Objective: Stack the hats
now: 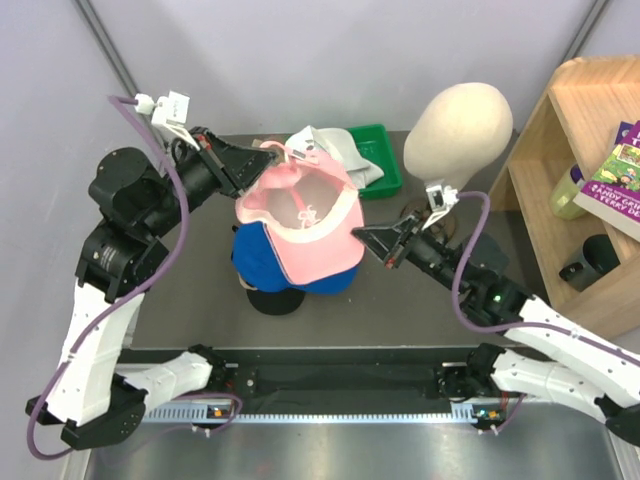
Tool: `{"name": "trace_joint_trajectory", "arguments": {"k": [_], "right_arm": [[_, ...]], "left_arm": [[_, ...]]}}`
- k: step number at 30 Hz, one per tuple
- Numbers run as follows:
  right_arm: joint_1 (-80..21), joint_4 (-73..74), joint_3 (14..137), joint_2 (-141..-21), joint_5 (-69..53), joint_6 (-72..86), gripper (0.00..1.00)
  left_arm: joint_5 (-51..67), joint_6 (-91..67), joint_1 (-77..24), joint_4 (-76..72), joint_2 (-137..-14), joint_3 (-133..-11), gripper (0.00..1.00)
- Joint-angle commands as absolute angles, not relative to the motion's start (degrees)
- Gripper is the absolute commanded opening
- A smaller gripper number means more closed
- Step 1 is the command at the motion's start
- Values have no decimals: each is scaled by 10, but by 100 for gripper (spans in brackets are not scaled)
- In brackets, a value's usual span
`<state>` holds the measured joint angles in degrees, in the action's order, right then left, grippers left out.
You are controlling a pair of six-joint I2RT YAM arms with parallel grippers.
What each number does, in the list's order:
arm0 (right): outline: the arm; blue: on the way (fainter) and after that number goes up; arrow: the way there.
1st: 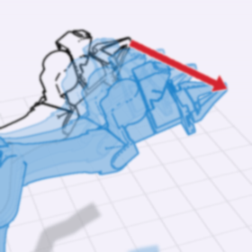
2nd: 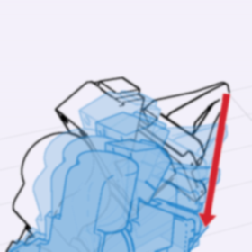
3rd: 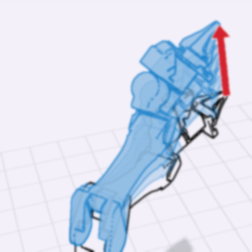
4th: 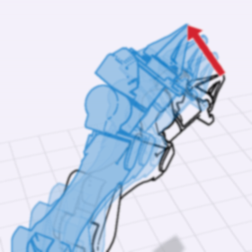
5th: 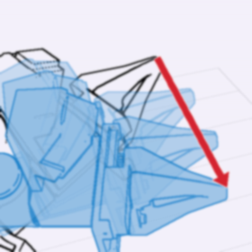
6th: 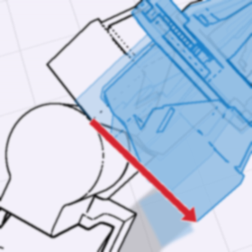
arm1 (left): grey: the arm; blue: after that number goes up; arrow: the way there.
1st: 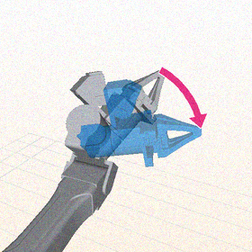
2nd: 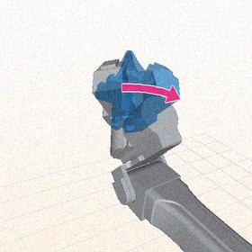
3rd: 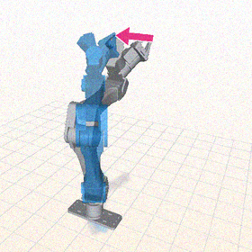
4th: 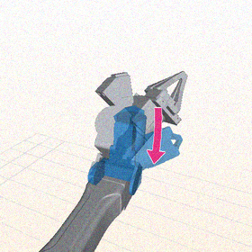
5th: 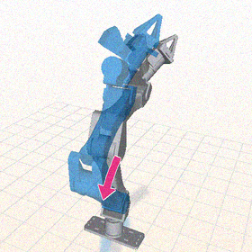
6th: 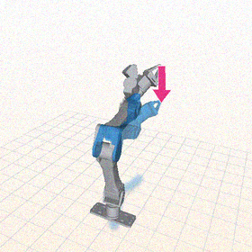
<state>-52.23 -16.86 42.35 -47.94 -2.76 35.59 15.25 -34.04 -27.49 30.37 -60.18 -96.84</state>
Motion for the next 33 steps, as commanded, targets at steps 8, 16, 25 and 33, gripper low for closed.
{"name": "trace_joint_trajectory", "arguments": {"k": [8,16,25,33], "right_arm": [[-526,190,713,-547,240,199,0],[-532,300,853,-674,355,119,0],[-583,302,868,-725,401,110,0],[-653,310,896,-779,473,116,0]], "left_arm": [[-75,-278,-275,368,-632,-1012,58],[-182,-306,-275,483,-631,-1040,92],[52,-526,-276,340,-618,-928,89],[118,-597,-276,304,-641,-882,96]]}}
